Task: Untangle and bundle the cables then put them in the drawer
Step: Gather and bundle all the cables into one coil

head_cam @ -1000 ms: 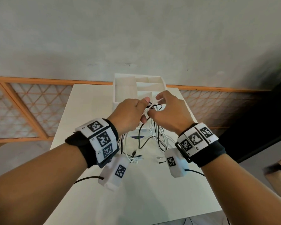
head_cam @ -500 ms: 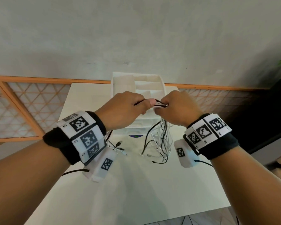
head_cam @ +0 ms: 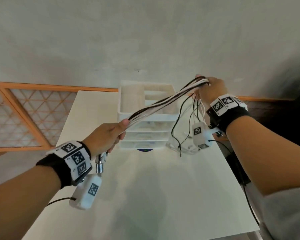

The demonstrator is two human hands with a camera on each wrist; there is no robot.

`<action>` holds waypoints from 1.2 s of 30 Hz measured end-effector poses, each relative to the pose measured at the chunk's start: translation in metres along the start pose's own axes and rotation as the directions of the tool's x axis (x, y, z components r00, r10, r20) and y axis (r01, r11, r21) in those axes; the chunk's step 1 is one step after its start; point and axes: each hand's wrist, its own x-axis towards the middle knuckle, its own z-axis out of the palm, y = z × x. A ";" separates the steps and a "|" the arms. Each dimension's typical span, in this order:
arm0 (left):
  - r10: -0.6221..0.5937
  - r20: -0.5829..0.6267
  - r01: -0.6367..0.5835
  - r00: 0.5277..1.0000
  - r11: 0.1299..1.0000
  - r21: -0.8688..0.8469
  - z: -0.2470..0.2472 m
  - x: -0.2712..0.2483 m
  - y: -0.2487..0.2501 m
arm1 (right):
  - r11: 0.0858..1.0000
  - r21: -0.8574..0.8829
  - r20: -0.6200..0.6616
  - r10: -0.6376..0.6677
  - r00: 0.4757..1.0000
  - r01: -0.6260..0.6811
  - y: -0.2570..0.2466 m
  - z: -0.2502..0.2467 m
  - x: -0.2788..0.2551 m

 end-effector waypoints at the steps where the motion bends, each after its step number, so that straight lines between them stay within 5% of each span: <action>1: 0.016 -0.023 -0.017 1.000 1.000 -0.016 -0.001 0.005 0.008 | 0.997 0.073 -0.034 0.007 0.999 -0.004 -0.006 0.000 0.008; 7: 0.128 -0.147 -0.112 0.981 0.987 0.112 -0.013 0.026 0.038 | 0.880 0.448 -0.179 -0.086 0.980 0.159 -0.010 -0.002 0.019; 11: 0.103 -0.119 -0.068 0.988 0.963 0.262 -0.008 0.024 0.027 | 0.797 0.604 0.002 0.009 1.000 -0.008 0.050 0.028 -0.007; 16: 0.027 0.004 -0.026 1.000 0.919 0.394 0.011 0.014 -0.004 | 0.853 0.320 0.301 0.320 0.898 -0.412 0.175 0.083 -0.066; 21: -0.073 0.124 0.015 0.990 0.909 0.416 0.032 0.001 -0.027 | 0.879 -0.275 0.372 0.472 0.800 -0.391 0.227 0.075 -0.106; 24: -0.044 0.128 -0.019 0.991 0.893 0.449 0.043 -0.004 -0.031 | 0.872 -0.445 0.310 0.362 0.879 -0.202 0.204 0.059 -0.114; 26: -0.022 0.132 -0.042 0.991 0.885 0.463 0.053 -0.009 -0.026 | 0.949 -0.297 0.316 0.199 0.928 -0.102 0.171 0.054 -0.126; 31: 0.068 0.258 -0.177 0.964 0.887 0.426 0.072 -0.019 -0.016 | 0.960 -0.046 0.535 -0.211 0.818 0.278 0.100 0.083 -0.189; 36: 0.010 0.346 -0.182 0.938 0.864 0.469 0.063 -0.029 -0.025 | 0.979 -0.028 0.558 -0.151 0.816 0.201 0.089 0.084 -0.209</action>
